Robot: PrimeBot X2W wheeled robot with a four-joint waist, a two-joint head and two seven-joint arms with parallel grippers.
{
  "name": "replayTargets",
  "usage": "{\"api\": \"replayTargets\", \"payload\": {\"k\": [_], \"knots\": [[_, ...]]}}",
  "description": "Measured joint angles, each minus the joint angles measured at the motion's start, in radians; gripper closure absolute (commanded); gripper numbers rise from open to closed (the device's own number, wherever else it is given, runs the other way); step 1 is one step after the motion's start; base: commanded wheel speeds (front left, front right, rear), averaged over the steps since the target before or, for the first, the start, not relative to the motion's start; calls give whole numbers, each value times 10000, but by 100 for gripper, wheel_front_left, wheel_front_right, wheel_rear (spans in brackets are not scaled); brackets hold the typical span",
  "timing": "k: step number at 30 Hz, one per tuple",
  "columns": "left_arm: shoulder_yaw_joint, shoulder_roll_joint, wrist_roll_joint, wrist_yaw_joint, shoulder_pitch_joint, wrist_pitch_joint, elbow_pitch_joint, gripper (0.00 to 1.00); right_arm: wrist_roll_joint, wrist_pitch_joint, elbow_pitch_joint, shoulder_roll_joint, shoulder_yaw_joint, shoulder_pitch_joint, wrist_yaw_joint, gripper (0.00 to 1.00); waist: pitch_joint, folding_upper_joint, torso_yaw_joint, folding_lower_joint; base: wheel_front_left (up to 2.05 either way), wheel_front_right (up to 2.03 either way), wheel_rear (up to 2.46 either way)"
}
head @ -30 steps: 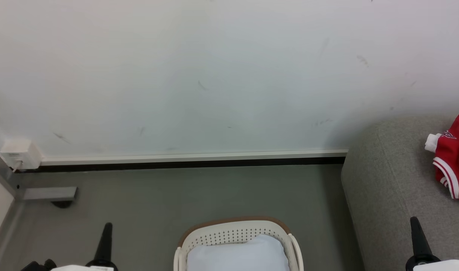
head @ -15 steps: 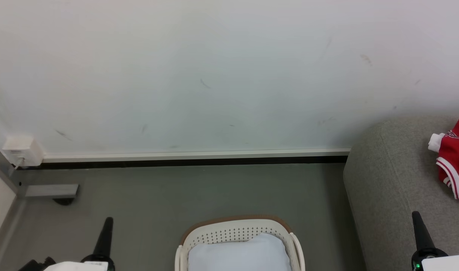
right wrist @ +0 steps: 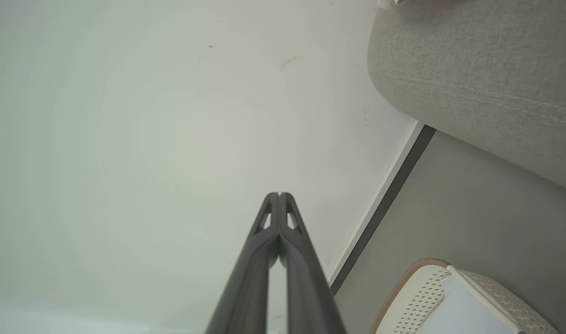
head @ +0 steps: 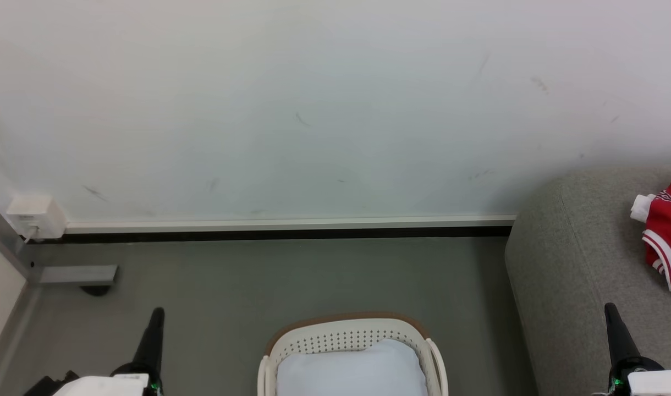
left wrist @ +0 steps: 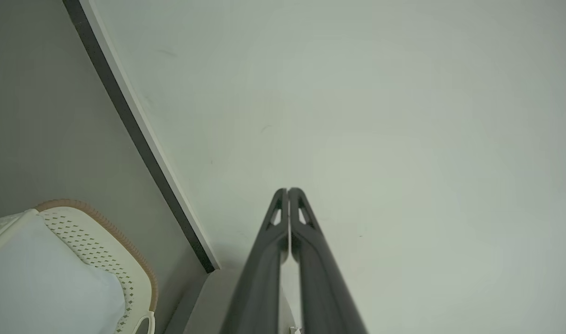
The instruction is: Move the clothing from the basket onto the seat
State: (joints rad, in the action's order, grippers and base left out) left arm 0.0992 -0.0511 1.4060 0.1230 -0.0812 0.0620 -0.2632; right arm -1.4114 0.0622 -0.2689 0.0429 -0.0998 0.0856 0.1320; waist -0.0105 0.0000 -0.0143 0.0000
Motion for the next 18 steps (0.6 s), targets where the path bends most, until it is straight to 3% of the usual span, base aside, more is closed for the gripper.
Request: {"api": "replayTargets", "payload": {"k": [18], "knots": [[105,15,1317,31,-173,351,104,100,-1325,355,136,21,-84,147,0,100,84,0,94,0,0,0,0]]}}
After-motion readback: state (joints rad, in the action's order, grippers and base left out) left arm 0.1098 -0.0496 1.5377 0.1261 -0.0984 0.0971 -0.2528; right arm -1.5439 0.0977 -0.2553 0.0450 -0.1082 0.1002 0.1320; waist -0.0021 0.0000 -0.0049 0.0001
